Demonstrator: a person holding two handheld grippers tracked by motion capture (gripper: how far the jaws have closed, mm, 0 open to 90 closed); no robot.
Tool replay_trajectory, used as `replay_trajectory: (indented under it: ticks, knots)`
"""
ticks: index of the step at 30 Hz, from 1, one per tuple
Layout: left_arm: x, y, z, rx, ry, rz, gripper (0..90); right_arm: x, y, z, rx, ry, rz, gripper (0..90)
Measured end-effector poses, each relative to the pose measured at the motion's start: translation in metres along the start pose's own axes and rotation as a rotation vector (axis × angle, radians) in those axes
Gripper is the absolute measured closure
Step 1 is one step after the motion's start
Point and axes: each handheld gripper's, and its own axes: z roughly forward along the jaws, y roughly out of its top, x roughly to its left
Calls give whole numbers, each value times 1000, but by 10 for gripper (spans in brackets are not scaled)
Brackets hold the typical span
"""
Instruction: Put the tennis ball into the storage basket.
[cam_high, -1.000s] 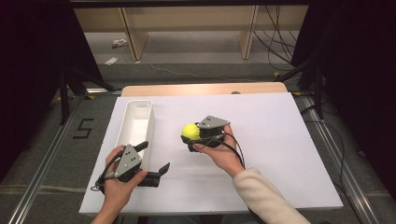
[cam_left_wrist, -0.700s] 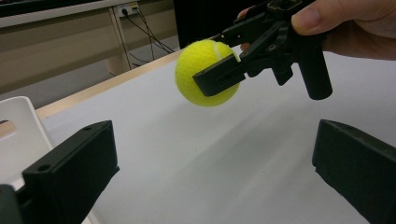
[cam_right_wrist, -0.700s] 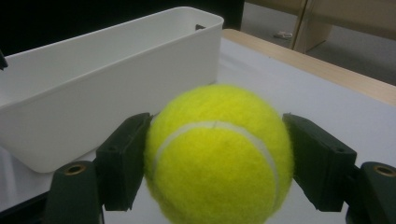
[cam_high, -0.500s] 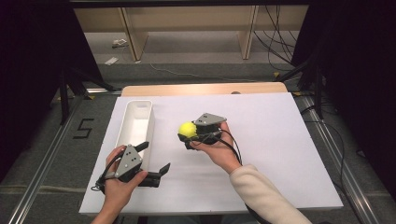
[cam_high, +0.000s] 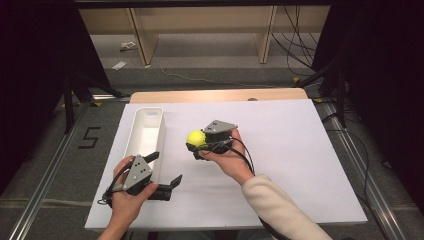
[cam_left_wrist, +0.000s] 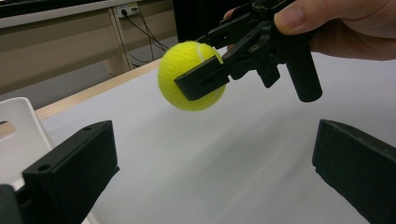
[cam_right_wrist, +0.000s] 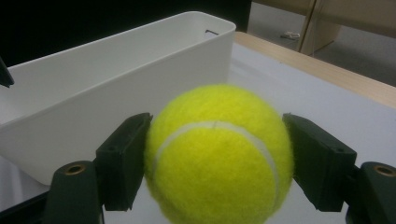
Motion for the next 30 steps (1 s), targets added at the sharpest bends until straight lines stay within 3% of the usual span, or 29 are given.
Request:
replay_trajectory:
  ticks: [30]
  knots:
    - [0, 0, -1, 1, 1, 1, 0, 14, 14, 14, 1, 25, -29, 274]
